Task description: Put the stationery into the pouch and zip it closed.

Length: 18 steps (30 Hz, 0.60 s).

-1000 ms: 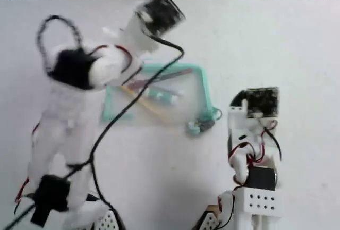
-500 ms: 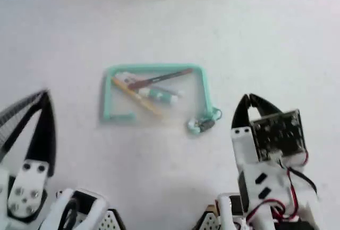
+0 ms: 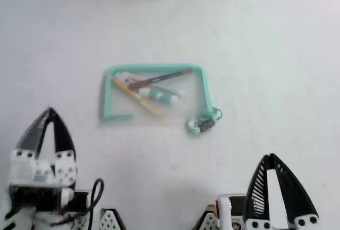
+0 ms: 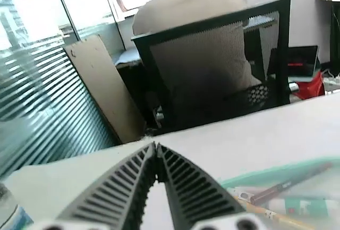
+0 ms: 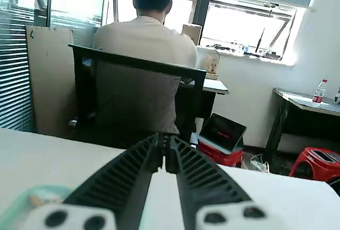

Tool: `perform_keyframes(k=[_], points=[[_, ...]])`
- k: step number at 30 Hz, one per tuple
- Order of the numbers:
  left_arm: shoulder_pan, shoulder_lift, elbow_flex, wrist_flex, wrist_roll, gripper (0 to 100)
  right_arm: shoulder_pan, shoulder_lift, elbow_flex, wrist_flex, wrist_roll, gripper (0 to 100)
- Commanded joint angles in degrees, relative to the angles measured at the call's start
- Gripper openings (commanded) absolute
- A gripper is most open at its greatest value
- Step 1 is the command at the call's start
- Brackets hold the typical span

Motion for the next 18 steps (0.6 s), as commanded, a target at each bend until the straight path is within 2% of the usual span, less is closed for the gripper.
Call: perform_keyframes(k=[1,3,6,12,18], points=[[-0.4,-0.1,10.8,-7.3,1.1,2,0.1,0.0,6.3,0.1,-0.4,1.9],[-0.4,-0.1,18.0,-12.6,2.5,2,-0.1,-0.9,8.4,-2.2,-0.4,1.9],[-0.4,-0.1,30.2,-23.6,0.8,2,0.1,-0.4,14.3,-7.7,-0.4,1.9],[-0.4,0.1,50.1,-47.4,-1.9,2,0.4,-0.4,47.1,-35.3,-0.4,2.1],[-1.4,0.9,49.7,-43.5,1.8,3,2.9,-0.4,73.4,-59.6,-0.6,2.0]])
